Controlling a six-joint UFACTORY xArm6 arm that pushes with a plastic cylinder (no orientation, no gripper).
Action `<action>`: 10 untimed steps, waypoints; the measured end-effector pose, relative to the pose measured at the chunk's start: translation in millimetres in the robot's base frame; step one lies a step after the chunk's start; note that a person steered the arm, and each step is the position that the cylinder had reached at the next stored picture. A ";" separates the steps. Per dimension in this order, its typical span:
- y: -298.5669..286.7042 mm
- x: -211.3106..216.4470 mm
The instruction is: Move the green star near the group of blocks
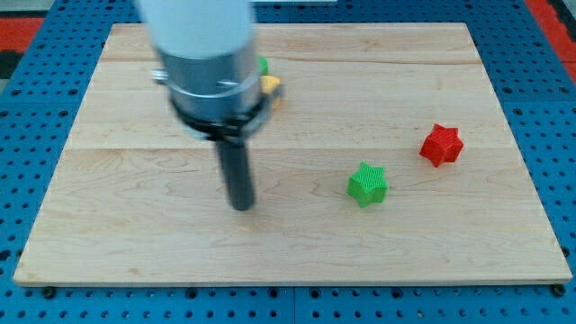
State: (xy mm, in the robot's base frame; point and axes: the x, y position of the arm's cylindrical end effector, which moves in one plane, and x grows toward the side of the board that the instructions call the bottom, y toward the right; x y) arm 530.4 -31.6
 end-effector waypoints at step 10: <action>219.4 -241.7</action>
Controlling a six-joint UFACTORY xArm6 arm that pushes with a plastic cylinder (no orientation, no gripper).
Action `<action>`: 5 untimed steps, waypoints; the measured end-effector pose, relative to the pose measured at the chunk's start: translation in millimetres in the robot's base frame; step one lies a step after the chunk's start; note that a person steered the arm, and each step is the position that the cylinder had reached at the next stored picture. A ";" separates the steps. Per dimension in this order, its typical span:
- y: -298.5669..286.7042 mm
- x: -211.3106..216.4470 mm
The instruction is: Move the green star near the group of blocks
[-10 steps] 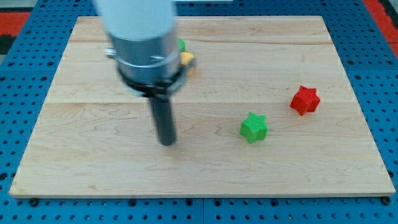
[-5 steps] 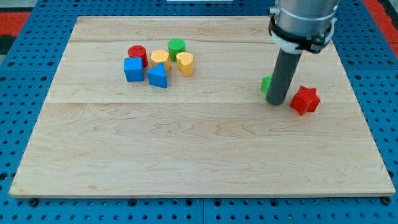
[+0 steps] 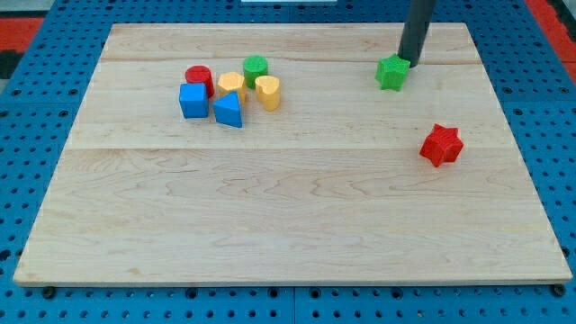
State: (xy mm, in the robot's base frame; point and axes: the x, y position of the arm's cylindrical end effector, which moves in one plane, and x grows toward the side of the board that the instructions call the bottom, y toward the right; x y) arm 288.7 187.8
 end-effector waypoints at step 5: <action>-85.3 -20.8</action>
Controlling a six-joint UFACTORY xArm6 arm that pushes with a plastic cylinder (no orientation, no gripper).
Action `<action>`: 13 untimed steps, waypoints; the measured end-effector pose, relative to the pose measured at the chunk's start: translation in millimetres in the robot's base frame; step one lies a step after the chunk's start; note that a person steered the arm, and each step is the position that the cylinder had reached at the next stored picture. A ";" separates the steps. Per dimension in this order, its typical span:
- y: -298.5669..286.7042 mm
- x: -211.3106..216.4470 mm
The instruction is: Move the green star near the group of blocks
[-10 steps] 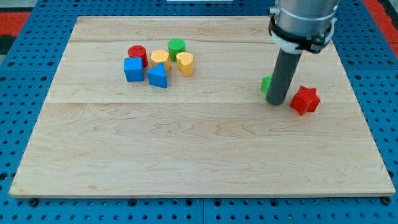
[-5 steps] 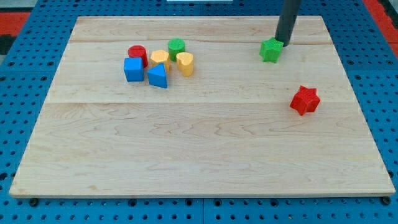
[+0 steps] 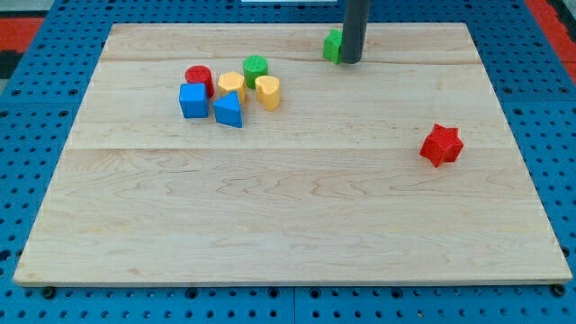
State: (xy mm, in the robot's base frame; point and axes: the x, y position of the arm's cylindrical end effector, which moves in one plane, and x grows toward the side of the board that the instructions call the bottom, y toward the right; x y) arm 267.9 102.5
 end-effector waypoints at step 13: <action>-160.3 -59.3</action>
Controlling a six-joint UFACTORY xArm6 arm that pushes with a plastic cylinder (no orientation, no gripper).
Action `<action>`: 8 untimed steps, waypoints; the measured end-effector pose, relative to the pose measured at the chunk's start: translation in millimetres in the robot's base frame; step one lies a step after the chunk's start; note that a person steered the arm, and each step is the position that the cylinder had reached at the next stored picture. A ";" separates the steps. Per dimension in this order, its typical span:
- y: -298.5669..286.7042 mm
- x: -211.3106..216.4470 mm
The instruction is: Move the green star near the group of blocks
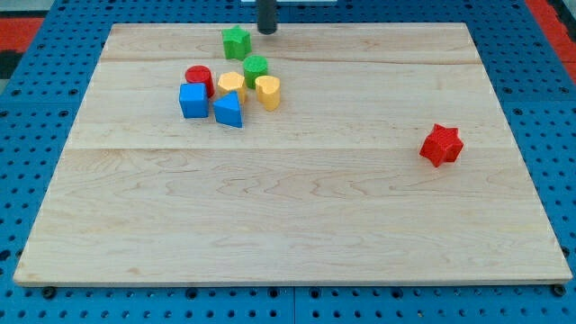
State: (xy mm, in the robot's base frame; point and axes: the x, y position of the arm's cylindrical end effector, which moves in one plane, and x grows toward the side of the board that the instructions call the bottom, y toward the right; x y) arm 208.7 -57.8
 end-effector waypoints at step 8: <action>-68.9 65.5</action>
